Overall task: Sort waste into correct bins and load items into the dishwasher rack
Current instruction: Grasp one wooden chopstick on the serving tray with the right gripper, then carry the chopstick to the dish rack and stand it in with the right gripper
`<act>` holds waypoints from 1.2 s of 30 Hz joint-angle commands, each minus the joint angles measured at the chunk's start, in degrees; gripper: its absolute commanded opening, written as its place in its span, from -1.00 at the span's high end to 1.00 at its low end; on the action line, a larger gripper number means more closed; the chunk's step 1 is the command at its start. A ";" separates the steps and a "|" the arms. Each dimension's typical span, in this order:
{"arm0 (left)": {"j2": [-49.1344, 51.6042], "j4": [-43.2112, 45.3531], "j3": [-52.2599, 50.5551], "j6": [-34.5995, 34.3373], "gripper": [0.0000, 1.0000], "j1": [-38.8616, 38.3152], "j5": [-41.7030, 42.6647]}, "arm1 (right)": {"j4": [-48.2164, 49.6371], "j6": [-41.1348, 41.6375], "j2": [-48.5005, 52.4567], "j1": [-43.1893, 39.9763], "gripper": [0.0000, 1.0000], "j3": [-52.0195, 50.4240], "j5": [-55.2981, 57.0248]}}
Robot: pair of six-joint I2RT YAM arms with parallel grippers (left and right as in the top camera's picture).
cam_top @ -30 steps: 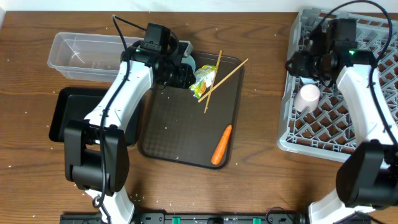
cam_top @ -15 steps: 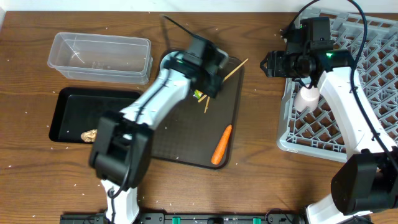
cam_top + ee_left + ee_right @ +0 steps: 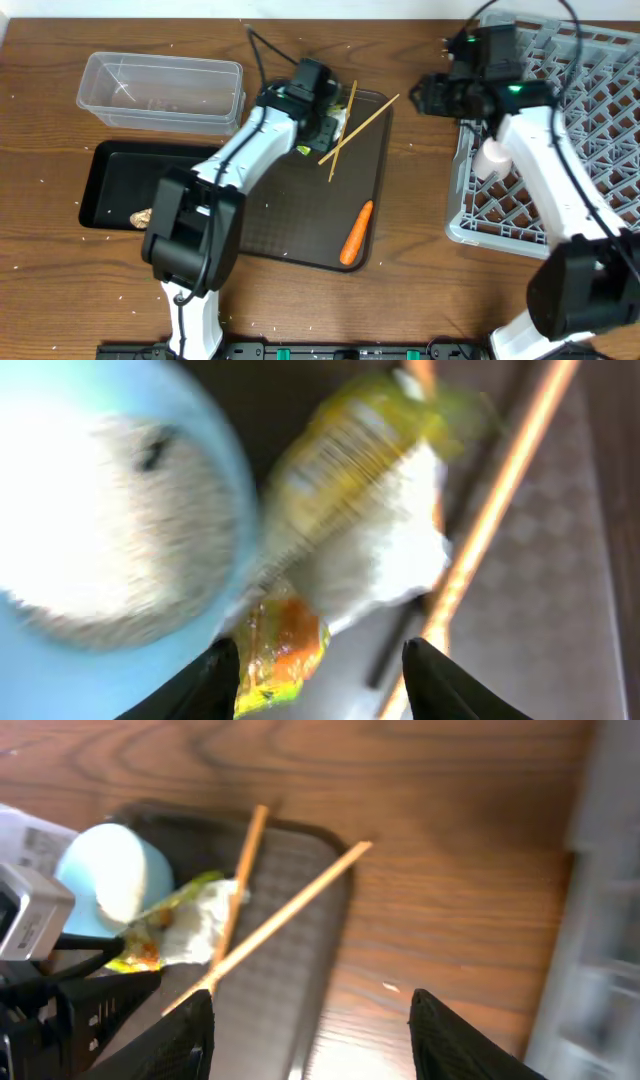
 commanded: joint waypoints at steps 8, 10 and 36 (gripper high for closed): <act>-6.88 -3.17 0.66 -1.88 -0.08 3.82 -1.29 | 8.09 16.83 14.14 10.64 0.05 0.26 -0.13; -6.86 -3.80 0.63 -1.88 -0.08 3.82 -1.29 | 8.50 17.55 15.93 11.32 0.09 0.26 -0.13; -6.86 -5.66 0.63 -1.90 -0.09 3.82 -1.29 | 14.56 19.67 23.63 11.28 0.97 0.35 1.05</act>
